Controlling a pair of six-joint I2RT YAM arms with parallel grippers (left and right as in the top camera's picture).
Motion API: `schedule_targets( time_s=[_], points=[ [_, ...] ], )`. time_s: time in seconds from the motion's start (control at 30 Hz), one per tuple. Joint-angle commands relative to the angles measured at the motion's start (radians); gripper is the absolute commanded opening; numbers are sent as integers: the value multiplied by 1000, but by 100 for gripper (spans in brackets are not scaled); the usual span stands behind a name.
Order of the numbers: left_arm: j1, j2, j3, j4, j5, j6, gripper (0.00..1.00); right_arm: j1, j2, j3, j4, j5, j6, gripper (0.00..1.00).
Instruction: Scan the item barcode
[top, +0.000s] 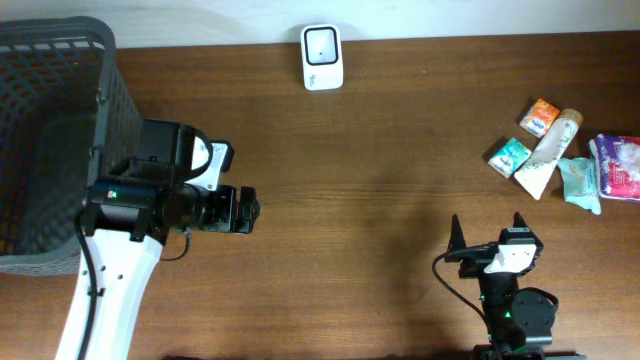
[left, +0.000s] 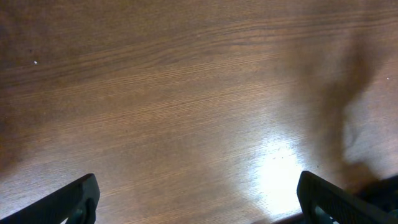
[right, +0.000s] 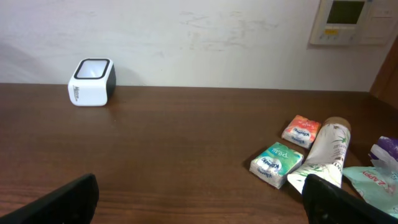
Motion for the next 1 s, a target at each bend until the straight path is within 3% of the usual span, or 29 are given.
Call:
schedule_targets(
  time_s=[0.0,0.3,0.4,0.5,0.6,0.67,0.83,0.9,0.97],
  points=[
    [-3,-5,2,2,3,23,99,-5,-9,-10,-2,9,0,99],
    [-3,-10,2,-34,6,27,99,-5,-9,-10,-2,9,0,99],
    [-3,-108,-53,21,19,27,99,-5,-8,-10,-2,9,0,99],
    [-3,-339,-309,224,42,27,99,-5,-9,-10,-2,9,1,99],
    [-3,-730,-702,532,80,29,99,-5,-9,-10,-2,9,0,99],
    [-3,-910,-835,616,82,31,99,-5,-9,-10,-2,9,0,99],
    [-2,-1067,-941,617,72,31,99,-5,-9,-10,-2,9,0,99],
    [5,-1105,-1000,673,71,31,99,-5,-9,-10,-2,9,0,99],
    [8,-1175,-1105,828,53,31,99,-5,-9,-10,-2,9,0,98]
  ],
)
